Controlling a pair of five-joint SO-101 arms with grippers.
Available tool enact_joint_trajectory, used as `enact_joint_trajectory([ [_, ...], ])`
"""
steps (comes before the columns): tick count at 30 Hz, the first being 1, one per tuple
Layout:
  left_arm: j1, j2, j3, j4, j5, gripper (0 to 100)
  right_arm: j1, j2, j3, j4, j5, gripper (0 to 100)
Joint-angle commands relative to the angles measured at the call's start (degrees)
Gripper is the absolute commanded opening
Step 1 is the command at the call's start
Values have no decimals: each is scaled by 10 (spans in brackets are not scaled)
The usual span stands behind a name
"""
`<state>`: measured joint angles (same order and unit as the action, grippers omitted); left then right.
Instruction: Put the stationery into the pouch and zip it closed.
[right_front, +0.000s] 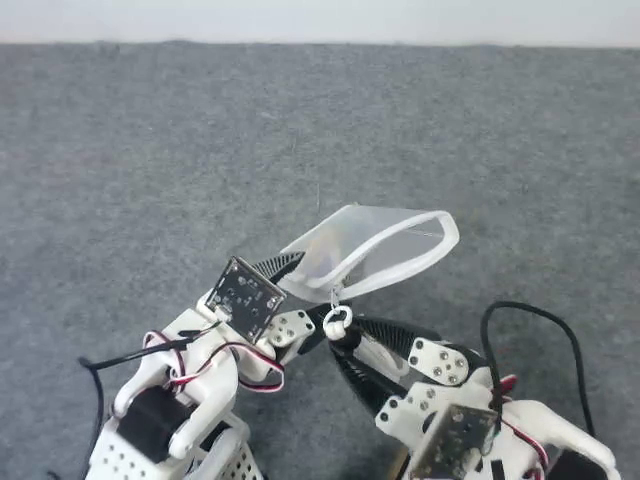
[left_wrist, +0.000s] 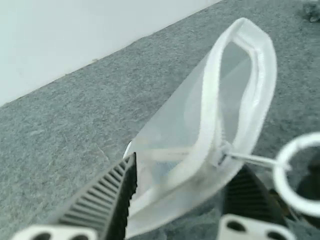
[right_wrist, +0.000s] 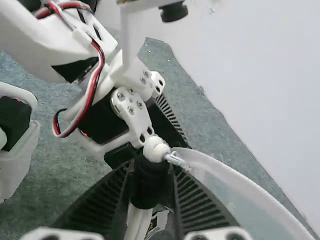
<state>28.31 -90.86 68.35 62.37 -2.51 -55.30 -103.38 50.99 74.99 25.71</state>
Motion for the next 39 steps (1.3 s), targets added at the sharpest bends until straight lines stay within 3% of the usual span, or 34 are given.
enact_joint_trajectory([
  [1, 33, -5, 28, -55, -4, 216, -13, -5, -38, 1, 5, 6],
  [8, 38, -5, 54, -106, -5, 103, -8, -5, -38, -5, 4, 6],
  [13, 37, -5, 45, -110, -5, 8, 68, -6, -36, -46, -39, 6],
  [21, 36, -5, 48, -106, -6, 9, 154, -5, 10, -142, -116, 6],
  [25, 36, -5, 49, -94, -62, 9, 202, -5, 63, -224, -135, 6],
  [28, 36, -5, 49, -88, -62, 9, 227, -5, 82, -260, -155, 6],
  [39, -6, -5, 49, -90, -64, 7, 302, -4, 132, -335, -161, 6],
])
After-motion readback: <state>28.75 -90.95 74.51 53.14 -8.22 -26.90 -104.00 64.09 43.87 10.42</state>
